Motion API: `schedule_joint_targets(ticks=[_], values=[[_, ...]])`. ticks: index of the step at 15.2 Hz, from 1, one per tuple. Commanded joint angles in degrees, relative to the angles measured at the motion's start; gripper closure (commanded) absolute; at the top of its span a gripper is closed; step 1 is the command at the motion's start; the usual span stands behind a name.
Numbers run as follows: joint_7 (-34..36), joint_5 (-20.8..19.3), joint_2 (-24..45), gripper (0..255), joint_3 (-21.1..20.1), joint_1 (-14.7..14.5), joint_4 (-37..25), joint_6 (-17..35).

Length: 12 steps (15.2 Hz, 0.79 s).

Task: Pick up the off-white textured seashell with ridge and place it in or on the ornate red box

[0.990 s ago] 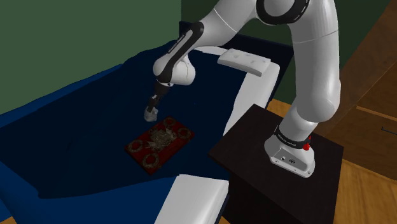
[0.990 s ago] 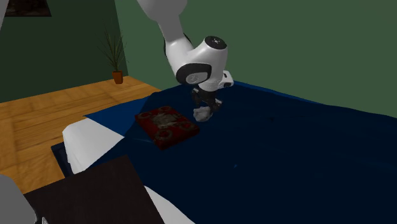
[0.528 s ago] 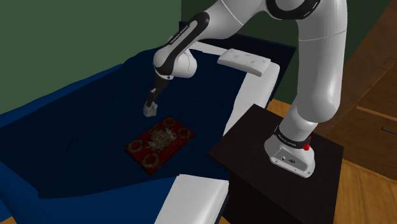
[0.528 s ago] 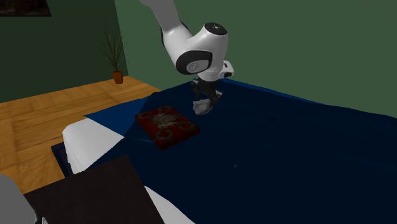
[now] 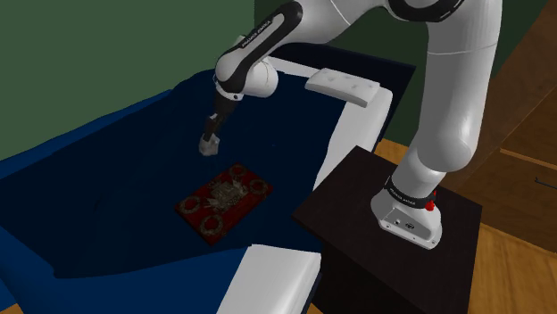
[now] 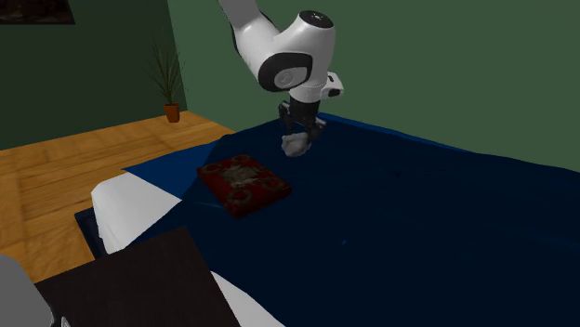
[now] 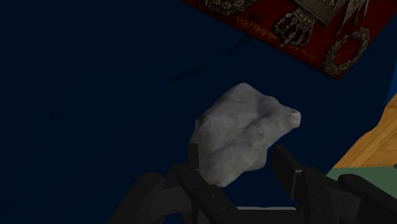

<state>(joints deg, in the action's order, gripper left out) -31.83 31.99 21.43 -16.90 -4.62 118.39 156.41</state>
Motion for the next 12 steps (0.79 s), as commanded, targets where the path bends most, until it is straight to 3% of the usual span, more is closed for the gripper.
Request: schedule_joint_targets(ticks=[1, 12], values=[[0.25, 0.74, -1.81, 255, -0.58, -0.27, 2.19, 0.64], [2.08, 12.11, -16.60, 255, -8.82, -4.92, 21.78, 8.84]])
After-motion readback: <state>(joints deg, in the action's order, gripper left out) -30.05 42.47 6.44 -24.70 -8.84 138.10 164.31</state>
